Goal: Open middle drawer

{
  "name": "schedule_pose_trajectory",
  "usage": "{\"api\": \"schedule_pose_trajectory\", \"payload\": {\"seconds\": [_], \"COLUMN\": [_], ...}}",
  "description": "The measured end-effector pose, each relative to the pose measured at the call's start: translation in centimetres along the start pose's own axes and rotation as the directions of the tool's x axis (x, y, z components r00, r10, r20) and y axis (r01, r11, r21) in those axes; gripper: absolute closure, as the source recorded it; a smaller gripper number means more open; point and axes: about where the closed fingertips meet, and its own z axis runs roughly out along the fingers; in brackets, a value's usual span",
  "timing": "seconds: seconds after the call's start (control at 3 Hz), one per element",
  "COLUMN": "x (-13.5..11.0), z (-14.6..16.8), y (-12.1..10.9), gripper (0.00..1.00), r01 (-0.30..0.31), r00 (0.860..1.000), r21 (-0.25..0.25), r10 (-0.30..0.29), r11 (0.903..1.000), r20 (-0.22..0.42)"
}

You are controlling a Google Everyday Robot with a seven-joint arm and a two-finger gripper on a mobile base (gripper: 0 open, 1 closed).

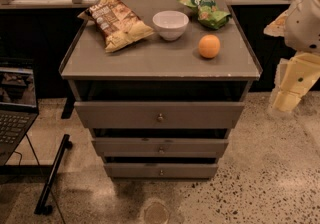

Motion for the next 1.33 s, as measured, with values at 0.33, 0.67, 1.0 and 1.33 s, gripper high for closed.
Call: {"api": "schedule_pose_trajectory", "payload": {"seconds": [0.33,0.67,1.0,1.33], "x": [0.0,0.1,1.1,3.9], "z": [0.0,-0.1,1.7,6.6], "y": [0.0,0.2,2.5,6.2], "gripper": [0.00,0.00,0.00,0.00], "r01": [0.000,-0.009,-0.071,-0.241], "r00": [1.000,1.000,0.993,0.946], "r21": [0.000,0.020,0.018,-0.044], "r10": [0.000,0.009,0.069,0.245], "r11": [1.0000,0.9998,0.9973,0.9695], "r20": [0.000,0.015,0.092,0.214]}}
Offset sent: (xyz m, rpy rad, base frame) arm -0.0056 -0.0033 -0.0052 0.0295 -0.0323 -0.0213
